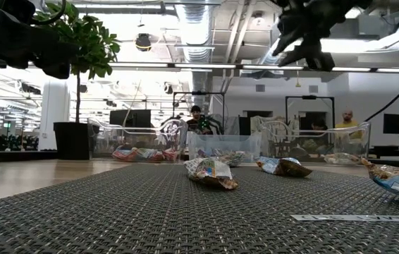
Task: Pick and place Granola Bars by type
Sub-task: Put the orange granola bar into the right transparent bin
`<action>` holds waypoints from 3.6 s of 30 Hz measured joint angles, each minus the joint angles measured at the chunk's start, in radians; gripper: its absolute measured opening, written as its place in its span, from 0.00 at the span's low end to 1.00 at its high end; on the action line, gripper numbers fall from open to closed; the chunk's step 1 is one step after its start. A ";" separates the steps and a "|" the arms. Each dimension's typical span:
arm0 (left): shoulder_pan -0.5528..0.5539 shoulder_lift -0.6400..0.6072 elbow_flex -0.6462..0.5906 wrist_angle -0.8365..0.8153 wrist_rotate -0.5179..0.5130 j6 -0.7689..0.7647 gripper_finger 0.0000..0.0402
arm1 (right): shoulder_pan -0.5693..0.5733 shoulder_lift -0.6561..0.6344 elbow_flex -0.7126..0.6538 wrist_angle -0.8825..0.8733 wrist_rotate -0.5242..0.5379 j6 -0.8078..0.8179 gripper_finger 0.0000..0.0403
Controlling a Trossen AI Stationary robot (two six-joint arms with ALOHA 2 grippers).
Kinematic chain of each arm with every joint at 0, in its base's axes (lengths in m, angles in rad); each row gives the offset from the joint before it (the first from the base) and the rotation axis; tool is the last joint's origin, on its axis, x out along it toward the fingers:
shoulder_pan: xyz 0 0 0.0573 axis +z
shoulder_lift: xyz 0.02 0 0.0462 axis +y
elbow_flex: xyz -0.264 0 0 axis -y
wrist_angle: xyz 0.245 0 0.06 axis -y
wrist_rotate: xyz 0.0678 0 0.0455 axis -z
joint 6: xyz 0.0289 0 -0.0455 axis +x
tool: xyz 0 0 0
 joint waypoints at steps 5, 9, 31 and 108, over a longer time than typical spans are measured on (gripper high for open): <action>0.000 0.000 0.000 0.000 0.000 0.000 0.46 | 0.128 0.041 0.000 0.055 0.000 0.041 0.25; 0.000 0.000 0.000 0.000 0.000 0.000 0.46 | 0.210 0.084 0.000 0.093 0.001 0.065 0.25; 0.000 0.000 0.000 0.000 0.000 0.000 0.46 | 0.310 0.505 0.193 -0.146 0.256 0.223 0.25; 0.000 0.058 0.000 0.000 0.000 0.000 0.46 | 0.305 0.707 0.324 -0.069 0.298 0.176 0.15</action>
